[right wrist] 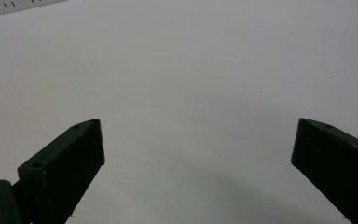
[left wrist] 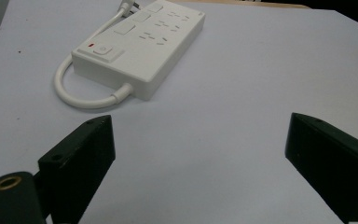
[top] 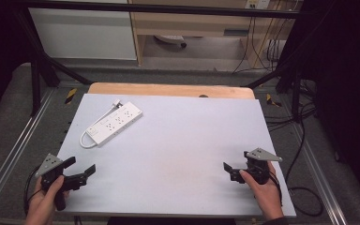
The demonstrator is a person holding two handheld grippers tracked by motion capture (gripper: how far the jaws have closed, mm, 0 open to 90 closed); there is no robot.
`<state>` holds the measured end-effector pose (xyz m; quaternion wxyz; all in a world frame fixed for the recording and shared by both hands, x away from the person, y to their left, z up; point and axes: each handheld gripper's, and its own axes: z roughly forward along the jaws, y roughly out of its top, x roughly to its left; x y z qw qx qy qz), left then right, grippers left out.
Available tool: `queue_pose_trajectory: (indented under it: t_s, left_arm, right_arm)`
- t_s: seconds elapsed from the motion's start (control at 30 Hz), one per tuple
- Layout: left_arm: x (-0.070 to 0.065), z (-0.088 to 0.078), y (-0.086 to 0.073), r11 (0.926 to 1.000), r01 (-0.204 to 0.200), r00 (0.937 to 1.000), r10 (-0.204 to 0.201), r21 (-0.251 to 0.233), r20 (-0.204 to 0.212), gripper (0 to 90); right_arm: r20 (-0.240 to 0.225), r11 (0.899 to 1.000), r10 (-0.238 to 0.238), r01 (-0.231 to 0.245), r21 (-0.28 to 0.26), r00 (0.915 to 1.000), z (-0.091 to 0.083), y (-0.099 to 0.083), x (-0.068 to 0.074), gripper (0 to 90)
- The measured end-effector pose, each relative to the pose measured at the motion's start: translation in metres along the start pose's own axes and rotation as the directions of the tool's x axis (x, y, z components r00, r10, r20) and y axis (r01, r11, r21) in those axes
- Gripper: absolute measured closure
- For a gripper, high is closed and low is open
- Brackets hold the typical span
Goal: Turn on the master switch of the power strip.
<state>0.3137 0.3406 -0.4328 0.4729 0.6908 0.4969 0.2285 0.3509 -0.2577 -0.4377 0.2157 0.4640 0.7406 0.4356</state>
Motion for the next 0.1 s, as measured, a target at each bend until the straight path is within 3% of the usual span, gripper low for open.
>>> queue_pose_trajectory:
  t_s: [0.1]
  left_arm:
    - [-0.0006, 0.0023, -0.0016, 0.9999, -0.005, 1.0, 0.005, 0.009, -0.007, 8.4]
  right_arm:
    - [0.047, 0.999, 0.013, -0.015, 0.046, 0.9988, 0.0022, -0.0043, -0.0043, 3.6]
